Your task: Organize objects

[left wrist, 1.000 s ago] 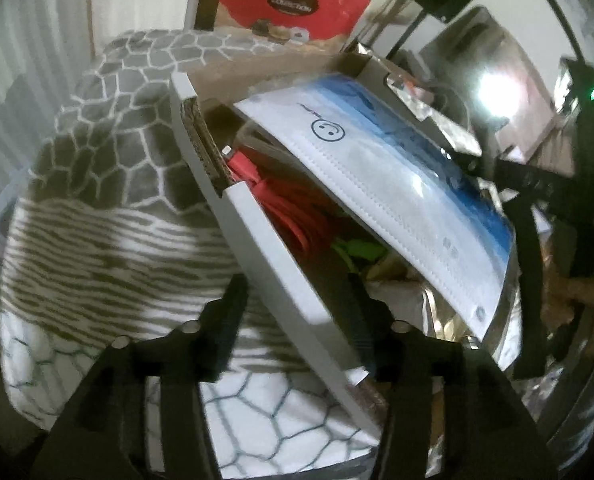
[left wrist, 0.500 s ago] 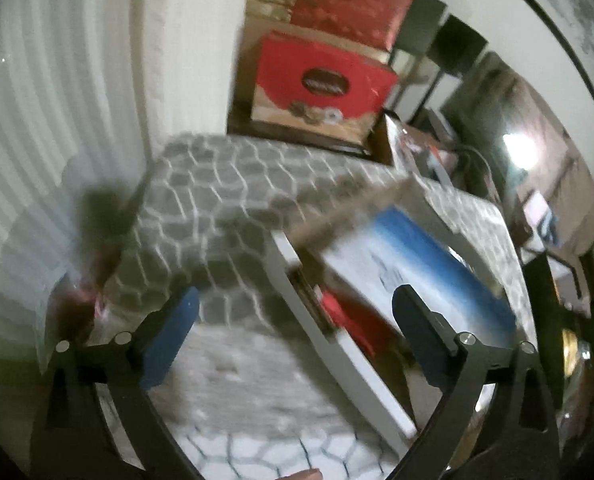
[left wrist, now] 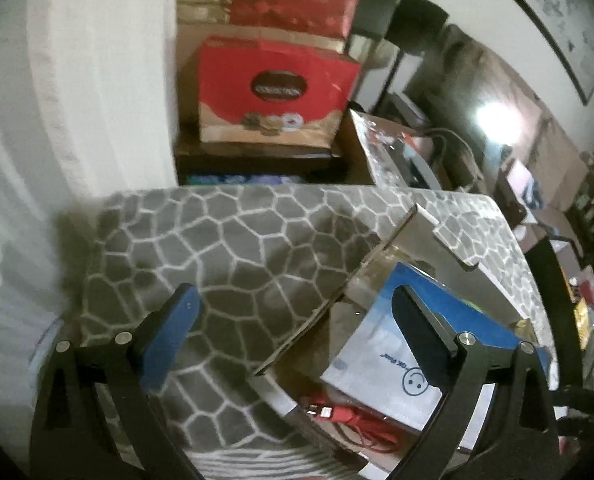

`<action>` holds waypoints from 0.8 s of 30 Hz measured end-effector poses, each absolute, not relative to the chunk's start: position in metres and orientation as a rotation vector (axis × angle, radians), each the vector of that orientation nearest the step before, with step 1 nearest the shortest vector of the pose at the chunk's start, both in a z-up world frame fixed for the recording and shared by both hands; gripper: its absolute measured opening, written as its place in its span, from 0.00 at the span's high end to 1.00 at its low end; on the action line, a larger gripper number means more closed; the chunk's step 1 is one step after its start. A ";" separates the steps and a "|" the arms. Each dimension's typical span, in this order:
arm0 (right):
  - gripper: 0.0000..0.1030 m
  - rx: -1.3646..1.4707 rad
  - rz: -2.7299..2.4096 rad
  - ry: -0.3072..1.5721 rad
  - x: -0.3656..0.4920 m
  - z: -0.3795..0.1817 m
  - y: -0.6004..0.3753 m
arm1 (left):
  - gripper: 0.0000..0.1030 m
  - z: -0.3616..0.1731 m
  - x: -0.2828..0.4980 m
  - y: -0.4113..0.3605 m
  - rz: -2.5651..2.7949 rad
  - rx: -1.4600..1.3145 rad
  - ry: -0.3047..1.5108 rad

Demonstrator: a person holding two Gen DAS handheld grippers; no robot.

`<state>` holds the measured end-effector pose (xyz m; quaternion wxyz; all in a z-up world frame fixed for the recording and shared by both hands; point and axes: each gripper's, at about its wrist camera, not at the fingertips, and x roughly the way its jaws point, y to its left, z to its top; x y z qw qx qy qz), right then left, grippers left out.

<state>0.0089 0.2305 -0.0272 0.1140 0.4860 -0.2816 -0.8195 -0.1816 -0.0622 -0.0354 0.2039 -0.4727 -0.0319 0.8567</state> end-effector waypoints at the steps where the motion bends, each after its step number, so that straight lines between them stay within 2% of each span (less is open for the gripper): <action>1: 0.25 1.422 -2.394 -0.832 0.011 -0.029 0.229 | 0.07 -0.038 -0.184 -0.061 2.360 -1.335 -0.104; 11: 0.47 1.439 -2.339 -0.821 -0.002 -0.041 0.213 | 0.19 -0.056 -0.185 -0.048 2.181 -1.408 -0.152; 14: 0.47 1.464 -2.345 -0.814 -0.005 -0.038 0.215 | 0.19 -0.054 -0.178 -0.041 2.207 -1.397 -0.080; 24: 0.47 1.513 -2.490 -0.654 -0.040 -0.024 0.251 | 0.19 -0.050 -0.147 -0.043 2.143 -1.436 -0.258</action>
